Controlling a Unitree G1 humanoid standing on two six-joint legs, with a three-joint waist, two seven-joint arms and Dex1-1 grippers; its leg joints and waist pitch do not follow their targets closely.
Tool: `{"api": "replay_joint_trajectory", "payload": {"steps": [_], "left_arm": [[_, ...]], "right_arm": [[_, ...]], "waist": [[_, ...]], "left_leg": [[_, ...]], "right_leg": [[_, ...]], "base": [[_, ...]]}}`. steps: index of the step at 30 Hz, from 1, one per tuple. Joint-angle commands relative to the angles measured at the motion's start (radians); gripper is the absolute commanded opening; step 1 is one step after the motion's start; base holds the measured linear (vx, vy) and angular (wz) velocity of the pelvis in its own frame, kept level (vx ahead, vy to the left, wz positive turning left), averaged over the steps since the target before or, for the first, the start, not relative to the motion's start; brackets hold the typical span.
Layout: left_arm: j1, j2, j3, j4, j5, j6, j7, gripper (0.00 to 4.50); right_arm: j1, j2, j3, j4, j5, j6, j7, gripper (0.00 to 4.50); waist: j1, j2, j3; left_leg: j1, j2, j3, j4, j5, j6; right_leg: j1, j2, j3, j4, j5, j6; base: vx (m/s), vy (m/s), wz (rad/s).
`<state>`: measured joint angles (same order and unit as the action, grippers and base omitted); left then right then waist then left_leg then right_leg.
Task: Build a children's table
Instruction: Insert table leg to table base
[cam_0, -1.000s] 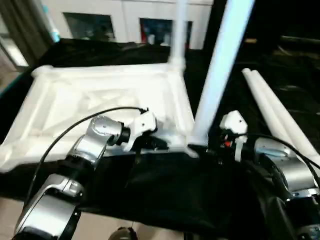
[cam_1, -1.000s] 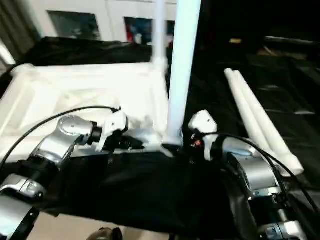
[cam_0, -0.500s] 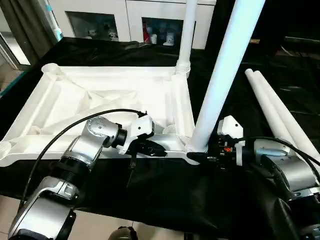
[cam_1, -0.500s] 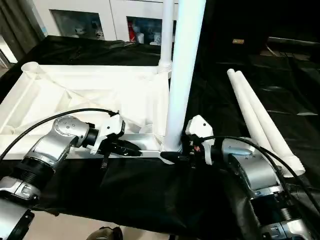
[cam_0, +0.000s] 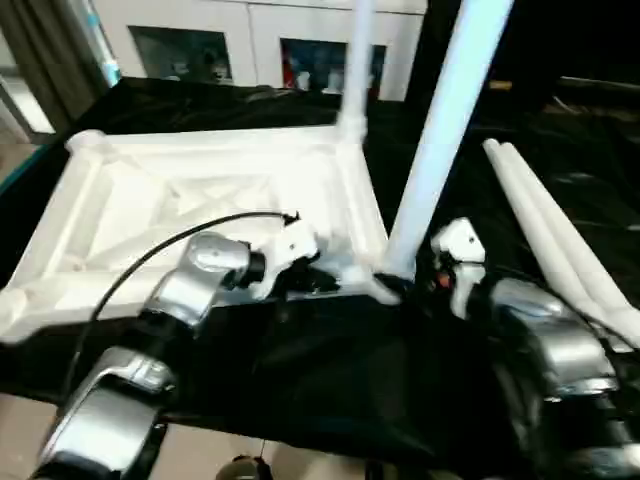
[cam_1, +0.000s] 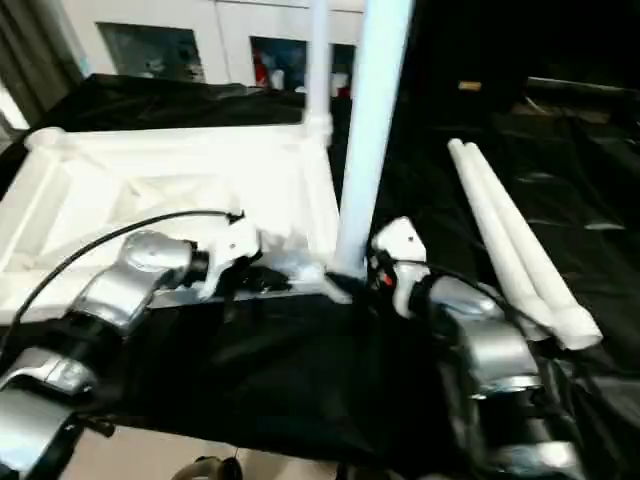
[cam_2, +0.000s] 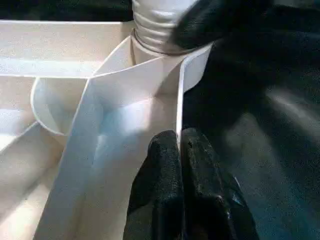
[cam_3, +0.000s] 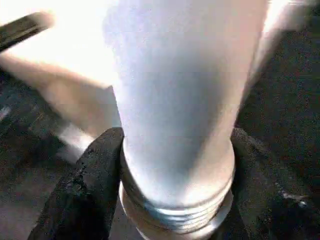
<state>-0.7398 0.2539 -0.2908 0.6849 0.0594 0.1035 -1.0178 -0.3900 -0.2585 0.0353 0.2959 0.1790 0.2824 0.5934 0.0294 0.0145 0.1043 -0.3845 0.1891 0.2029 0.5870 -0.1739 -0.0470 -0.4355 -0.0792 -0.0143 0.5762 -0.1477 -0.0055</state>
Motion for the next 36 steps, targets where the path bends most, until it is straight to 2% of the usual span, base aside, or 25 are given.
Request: {"api": "replay_joint_trajectory", "payload": {"steps": [1, 2, 3, 4, 5, 7, 8, 13, 17, 20, 21, 23, 24, 28, 29, 33, 35, 36], "left_arm": [[-0.014, -0.039, 0.005, 0.029, 0.013, 0.030, 0.097, 0.00], [-0.029, -0.093, 0.006, 0.050, 0.012, 0.053, 0.151, 0.00], [-0.034, -0.120, 0.003, 0.055, 0.013, 0.059, 0.165, 0.00], [-0.035, -0.130, 0.001, 0.055, 0.012, 0.060, 0.167, 0.00], [-0.036, -0.139, 0.000, 0.055, 0.012, 0.061, 0.169, 0.00], [-0.041, -0.158, -0.004, 0.056, 0.010, 0.061, 0.168, 0.00], [-0.046, -0.167, -0.005, 0.063, 0.010, 0.057, 0.166, 0.00], [-0.045, -0.150, -0.003, 0.065, 0.005, 0.037, 0.136, 0.00], [-0.031, -0.114, -0.004, 0.048, 0.002, 0.026, 0.080, 0.00], [-0.010, -0.070, -0.010, 0.016, -0.012, 0.009, -0.008, 0.00], [0.016, -0.034, -0.016, -0.020, -0.038, -0.043, -0.100, 0.00], [0.028, -0.016, -0.018, -0.040, -0.052, -0.048, -0.145, 0.00], [0.056, 0.031, -0.032, -0.089, -0.076, -0.057, -0.246, 0.00], [0.079, 0.086, -0.031, -0.128, -0.095, -0.057, -0.326, 0.00], [0.079, 0.091, -0.027, -0.123, -0.094, -0.066, -0.327, 0.00], [0.074, 0.114, -0.018, -0.109, -0.092, -0.077, -0.341, 0.00], [0.075, 0.118, -0.017, -0.110, -0.093, -0.077, -0.343, 0.00], [0.077, 0.120, -0.017, -0.114, -0.093, -0.077, -0.344, 0.00]], "right_arm": [[0.011, 0.036, 0.014, 0.071, -0.023, 0.038, -0.084, 2.74], [-0.011, 0.078, 0.019, 0.112, -0.048, 0.028, -0.160, 2.74], [-0.020, 0.099, 0.028, 0.123, -0.064, 0.012, -0.178, 2.74], [-0.022, 0.105, 0.033, 0.124, -0.067, 0.007, -0.176, 2.74], [-0.024, 0.111, 0.038, 0.124, -0.069, 0.003, -0.174, 2.74], [-0.028, 0.126, 0.045, 0.123, -0.072, -0.017, -0.164, 2.74], [-0.031, 0.133, 0.043, 0.120, -0.068, -0.032, -0.154, 3.30], [-0.035, 0.097, 0.054, 0.098, -0.058, -0.061, -0.092, 3.50], [-0.030, 0.032, 0.063, 0.063, -0.033, -0.067, 0.034, 3.50], [-0.009, -0.040, 0.077, 0.004, -0.003, -0.067, 0.169, 3.50], [0.010, -0.098, 0.090, -0.044, 0.017, -0.068, 0.269, 3.50], [0.017, -0.123, 0.093, -0.063, 0.029, -0.058, 0.311, 3.50], [0.030, -0.175, 0.100, -0.100, 0.052, -0.036, 0.391, 3.50], [0.043, -0.234, 0.103, -0.135, 0.066, -0.019, 0.472, 3.50], [0.044, -0.245, 0.111, -0.133, 0.056, -0.029, 0.482, 3.50], [0.037, -0.267, 0.120, -0.124, 0.051, -0.037, 0.514, 3.50], [0.036, -0.270, 0.123, -0.125, 0.052, -0.035, 0.521, 3.50], [0.035, -0.271, 0.127, -0.125, 0.051, -0.035, 0.524, 3.34]], "waist": [[-0.003, -0.005, -0.062], [-0.007, -0.002, -0.064], [-0.007, -0.001, -0.064], [-0.007, -0.001, -0.064], [-0.005, -0.006, -0.065], [-0.003, -0.004, -0.067], [-0.002, -0.002, -0.068], [-0.002, 0.000, -0.069], [-0.002, 0.000, -0.072], [0.003, -0.002, -0.075], [0.006, -0.004, -0.077], [0.008, -0.005, -0.078], [0.010, 0.000, -0.078], [0.014, 0.000, -0.077], [0.017, 0.004, -0.075], [0.020, 0.001, -0.071], [0.021, 0.000, -0.072], [0.020, -0.006, -0.074]], "left_leg": [[0.023, 0.027, -0.019, -0.084, -0.313, 0.001], [0.026, 0.027, -0.016, -0.082, -0.319, -0.001], [0.025, 0.024, -0.018, -0.082, -0.324, -0.006], [0.025, 0.024, -0.018, -0.082, -0.324, -0.006], [0.024, 0.023, -0.016, -0.081, -0.322, 0.002], [0.020, 0.023, -0.017, -0.081, -0.308, 0.015], [0.020, 0.023, -0.016, -0.080, -0.299, 0.021], [0.019, 0.025, -0.016, -0.080, -0.291, 0.033], [0.018, 0.026, -0.015, -0.078, -0.276, 0.047], [0.015, 0.026, -0.013, -0.073, -0.223, 0.079], [0.013, 0.025, -0.014, -0.071, -0.199, 0.093], [0.011, 0.028, -0.012, -0.069, -0.173, 0.118], [0.012, 0.032, -0.009, -0.068, -0.156, 0.125], [0.017, 0.038, -0.008, -0.070, -0.171, 0.119], [0.022, 0.040, -0.006, -0.071, -0.186, 0.112], [0.022, 0.039, -0.008, -0.076, -0.232, 0.070], [0.021, 0.037, -0.009, -0.076, -0.230, 0.065], [0.021, 0.036, -0.008, -0.074, -0.222, 0.066]], "right_leg": [[0.044, -0.041, 0.019, -0.076, -0.394, -0.171], [0.040, -0.041, 0.021, -0.078, -0.377, -0.180], [0.042, -0.039, 0.019, -0.077, -0.376, -0.180], [0.042, -0.039, 0.019, -0.077, -0.376, -0.180], [0.044, -0.041, 0.020, -0.080, -0.373, -0.175], [0.047, -0.041, 0.020, -0.078, -0.356, -0.173], [0.047, -0.041, 0.020, -0.078, -0.339, -0.177], [0.050, -0.039, 0.019, -0.074, -0.302, -0.193], [0.055, -0.040, 0.019, -0.069, -0.253, -0.212], [0.061, -0.041, 0.020, -0.061, -0.170, -0.236], [0.067, -0.041, 0.019, -0.059, -0.144, -0.243], [0.068, -0.042, 0.019, -0.052, -0.098, -0.259], [0.068, -0.040, 0.016, -0.047, -0.080, -0.275], [0.064, -0.040, 0.015, -0.045, -0.101, -0.288], [0.057, -0.040, 0.016, -0.050, -0.126, -0.289], [0.057, -0.043, 0.018, -0.057, -0.223, -0.261], [0.057, -0.043, 0.020, -0.057, -0.229, -0.252], [0.057, -0.042, 0.020, -0.056, -0.220, -0.251]], "base": [[0.000, 0.000, 0.00], [0.000, 0.000, 0.00], [0.000, 0.000, 0.00], [0.000, 0.000, 0.00], [0.000, 0.000, 0.00], [0.000, 0.000, 0.00], [0.000, 0.000, 0.00], [0.000, 0.000, 0.00], [0.000, 0.000, 0.00], [0.000, 0.000, 0.00], [0.000, 0.000, 0.00], [0.000, 0.000, 0.00], [0.000, 0.000, 0.00], [0.000, 0.000, 0.00], [0.000, 0.000, 0.00], [0.000, 0.000, 0.00], [0.000, 0.000, 0.00], [0.000, 0.000, 0.00]]}}
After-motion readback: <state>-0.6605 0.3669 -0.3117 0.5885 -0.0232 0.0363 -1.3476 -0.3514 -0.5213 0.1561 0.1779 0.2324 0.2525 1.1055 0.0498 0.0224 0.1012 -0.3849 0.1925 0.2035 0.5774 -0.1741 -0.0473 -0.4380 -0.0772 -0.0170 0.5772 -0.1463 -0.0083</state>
